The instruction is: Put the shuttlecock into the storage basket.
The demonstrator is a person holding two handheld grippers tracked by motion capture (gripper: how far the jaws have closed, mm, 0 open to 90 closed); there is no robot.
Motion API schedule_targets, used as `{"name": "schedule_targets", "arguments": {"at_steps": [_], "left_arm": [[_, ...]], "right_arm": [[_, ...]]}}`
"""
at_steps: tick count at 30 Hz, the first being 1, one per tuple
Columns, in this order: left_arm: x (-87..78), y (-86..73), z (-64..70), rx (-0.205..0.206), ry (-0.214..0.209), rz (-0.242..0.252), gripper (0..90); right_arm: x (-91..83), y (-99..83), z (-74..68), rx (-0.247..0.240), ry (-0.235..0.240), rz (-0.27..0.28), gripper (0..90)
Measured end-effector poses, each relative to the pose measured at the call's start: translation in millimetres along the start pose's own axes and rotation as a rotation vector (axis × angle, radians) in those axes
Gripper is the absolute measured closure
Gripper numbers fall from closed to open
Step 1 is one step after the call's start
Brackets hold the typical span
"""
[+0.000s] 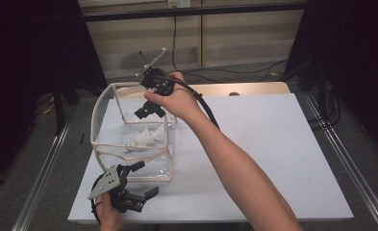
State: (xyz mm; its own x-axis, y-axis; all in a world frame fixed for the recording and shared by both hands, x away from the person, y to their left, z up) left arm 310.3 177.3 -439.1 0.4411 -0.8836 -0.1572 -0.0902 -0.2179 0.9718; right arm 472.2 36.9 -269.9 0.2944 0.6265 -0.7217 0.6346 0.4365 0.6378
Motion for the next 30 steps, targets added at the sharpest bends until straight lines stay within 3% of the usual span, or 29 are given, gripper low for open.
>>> {"name": "schedule_targets", "arguments": {"at_steps": [30], "left_arm": [[1.8, 0.2, 0.6, 0.002, -0.008, -0.008, 2.3]], "right_arm": [[-37.7, -31.4, 9.5, 0.001, 0.052, 0.037, 5.3]]}}
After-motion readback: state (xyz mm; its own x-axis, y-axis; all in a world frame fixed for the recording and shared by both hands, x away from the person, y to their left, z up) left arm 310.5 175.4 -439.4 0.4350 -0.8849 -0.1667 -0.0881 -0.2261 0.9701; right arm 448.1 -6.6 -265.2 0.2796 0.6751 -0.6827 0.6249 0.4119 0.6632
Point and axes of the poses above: each handheld gripper's, and its own axes: x roughly forward along the jaws, y roughly out of its top, z roughly to its right, the point moved 4 cm from there along x, roughly forward along the jaws, and after that the axes turned 15 degrees about x, right-handed, at the moved point
